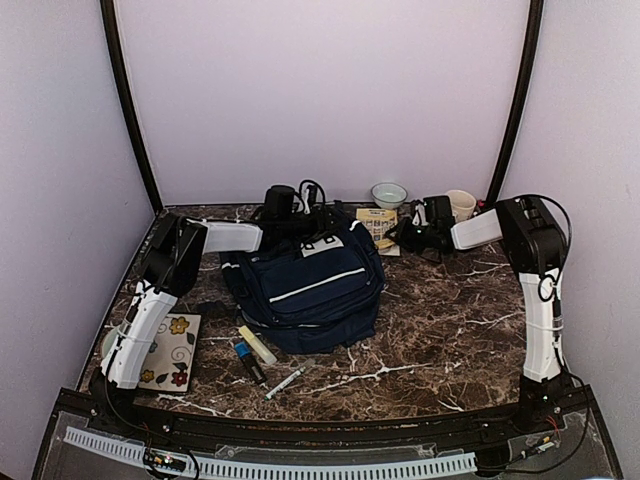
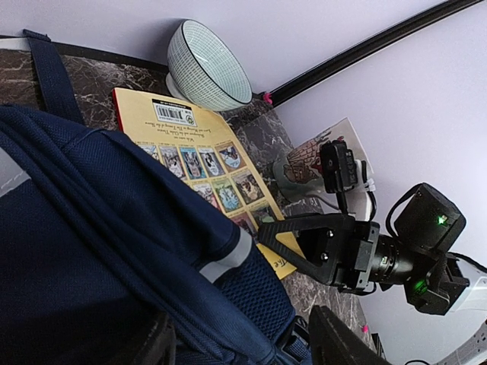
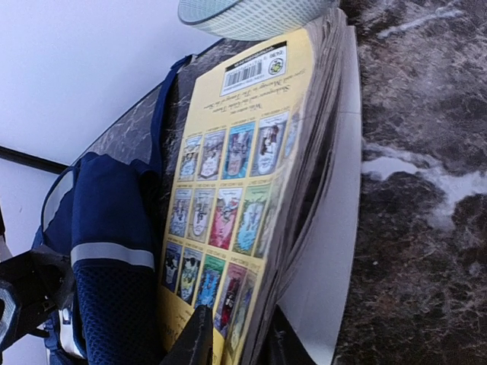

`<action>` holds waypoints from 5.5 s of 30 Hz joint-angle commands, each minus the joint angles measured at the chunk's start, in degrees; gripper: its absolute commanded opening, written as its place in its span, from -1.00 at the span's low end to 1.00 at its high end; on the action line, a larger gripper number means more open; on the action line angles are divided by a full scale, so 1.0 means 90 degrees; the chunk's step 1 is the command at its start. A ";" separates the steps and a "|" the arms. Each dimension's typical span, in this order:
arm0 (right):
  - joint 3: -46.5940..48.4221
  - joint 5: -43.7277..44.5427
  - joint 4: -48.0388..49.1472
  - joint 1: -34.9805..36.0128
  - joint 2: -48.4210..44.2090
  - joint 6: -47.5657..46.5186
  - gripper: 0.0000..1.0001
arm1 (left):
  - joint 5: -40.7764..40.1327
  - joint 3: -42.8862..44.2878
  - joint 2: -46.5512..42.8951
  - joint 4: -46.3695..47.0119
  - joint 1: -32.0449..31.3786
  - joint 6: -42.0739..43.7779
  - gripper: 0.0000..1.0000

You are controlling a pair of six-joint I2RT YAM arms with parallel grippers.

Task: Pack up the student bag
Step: Pick up the book from the center of the board, then pass from the right arm to the left, then pass from the left arm to the right

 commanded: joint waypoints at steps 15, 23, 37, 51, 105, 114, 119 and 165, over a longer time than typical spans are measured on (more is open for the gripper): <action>-0.1521 0.0617 -0.0518 0.0199 -0.1151 -0.0505 -1.00 | 0.0472 -0.1206 -0.0401 -0.0246 -0.0271 -0.0144 0.25; -0.2582 0.0466 -0.0509 0.0244 -0.2172 -0.0703 -1.00 | 0.0304 -0.1751 -0.1079 -0.0182 -0.0361 0.0258 0.37; -0.3833 0.0767 -0.1238 0.0589 -0.4578 -0.1282 -1.00 | -0.0076 -0.2415 -0.2142 -0.0257 -0.0723 0.1207 0.59; -0.3670 0.0419 -0.1141 0.1518 -0.6208 -0.1291 -1.00 | -0.1033 -0.4701 -0.5567 -0.0612 -0.0492 0.2881 0.74; -0.3508 -0.0618 0.1128 0.3832 -0.5971 -0.2475 -1.00 | 0.1438 -0.8062 -0.8668 0.2451 -0.0113 0.0634 -1.00; -0.3470 0.1935 0.0262 0.3672 -0.5846 -0.2280 0.94 | 0.0665 -0.8047 -0.8574 0.2313 -0.0120 0.1054 -1.00; -0.3701 0.1660 0.0450 0.3458 -0.5928 -0.2050 1.00 | 0.0392 -0.7949 -0.8437 0.2358 -0.0114 0.1273 -1.00; -0.3950 -0.1518 0.5742 0.2727 -0.4134 0.0401 -0.14 | 0.1387 -0.7030 -0.7489 0.4048 -0.0115 -0.0224 -1.00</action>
